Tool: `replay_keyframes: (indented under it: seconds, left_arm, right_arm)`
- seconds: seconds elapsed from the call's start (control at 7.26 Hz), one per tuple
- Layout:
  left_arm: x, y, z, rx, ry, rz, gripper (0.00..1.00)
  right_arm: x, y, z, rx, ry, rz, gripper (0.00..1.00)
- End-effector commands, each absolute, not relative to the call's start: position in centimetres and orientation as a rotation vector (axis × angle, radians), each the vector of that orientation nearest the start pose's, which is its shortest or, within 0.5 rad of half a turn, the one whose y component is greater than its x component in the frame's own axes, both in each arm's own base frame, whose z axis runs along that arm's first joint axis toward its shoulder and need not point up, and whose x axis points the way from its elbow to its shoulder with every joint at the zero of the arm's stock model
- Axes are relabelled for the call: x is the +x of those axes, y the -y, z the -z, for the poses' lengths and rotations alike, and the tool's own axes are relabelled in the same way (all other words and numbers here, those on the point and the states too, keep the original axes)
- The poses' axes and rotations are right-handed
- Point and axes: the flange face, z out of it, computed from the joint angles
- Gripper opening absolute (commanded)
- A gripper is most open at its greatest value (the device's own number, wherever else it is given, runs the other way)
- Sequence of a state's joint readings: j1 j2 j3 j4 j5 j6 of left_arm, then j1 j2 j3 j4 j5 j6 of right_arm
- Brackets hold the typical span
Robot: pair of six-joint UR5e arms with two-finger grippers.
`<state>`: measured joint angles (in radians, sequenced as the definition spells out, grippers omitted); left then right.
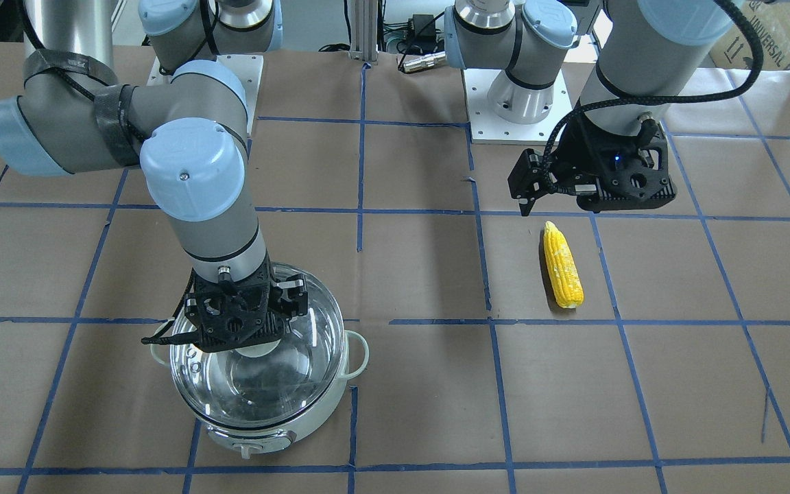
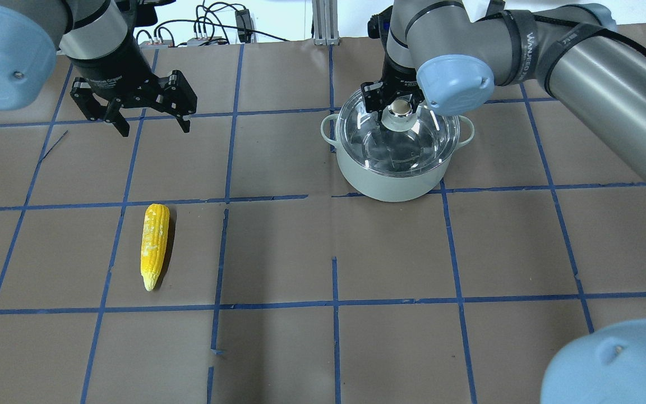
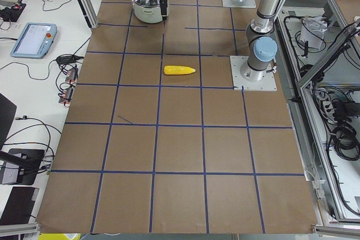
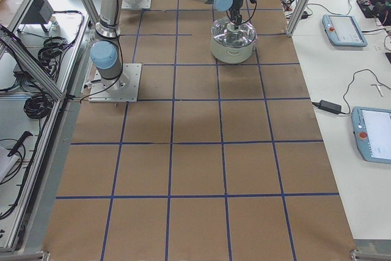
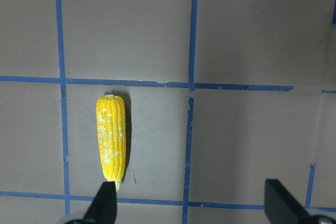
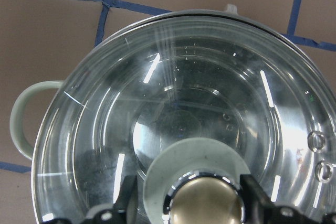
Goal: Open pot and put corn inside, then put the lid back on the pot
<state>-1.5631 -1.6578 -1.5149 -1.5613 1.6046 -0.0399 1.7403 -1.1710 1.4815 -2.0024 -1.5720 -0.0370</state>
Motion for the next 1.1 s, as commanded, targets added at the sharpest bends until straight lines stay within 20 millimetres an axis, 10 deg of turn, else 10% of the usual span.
replay_keyframes:
  seconds: [0.0, 0.41, 0.96]
  left_arm:
    - [-12.6, 52.8, -47.2, -0.071, -3.107, -0.033, 1.00]
    - [-12.1, 52.6, -46.3, -0.070, -3.106, -0.061, 1.00]
    - [-6.4, 55.0, -40.0, 0.006, -3.109, -0.190, 1.00]
  right_arm:
    - [23.7, 61.9, -34.6, -0.319, -3.115, 0.180, 0.59]
    - [23.6, 61.5, -34.5, -0.317, -3.120, 0.116, 0.47]
    - [22.9, 61.6, -37.9, -0.306, -3.128, 0.051, 0.45]
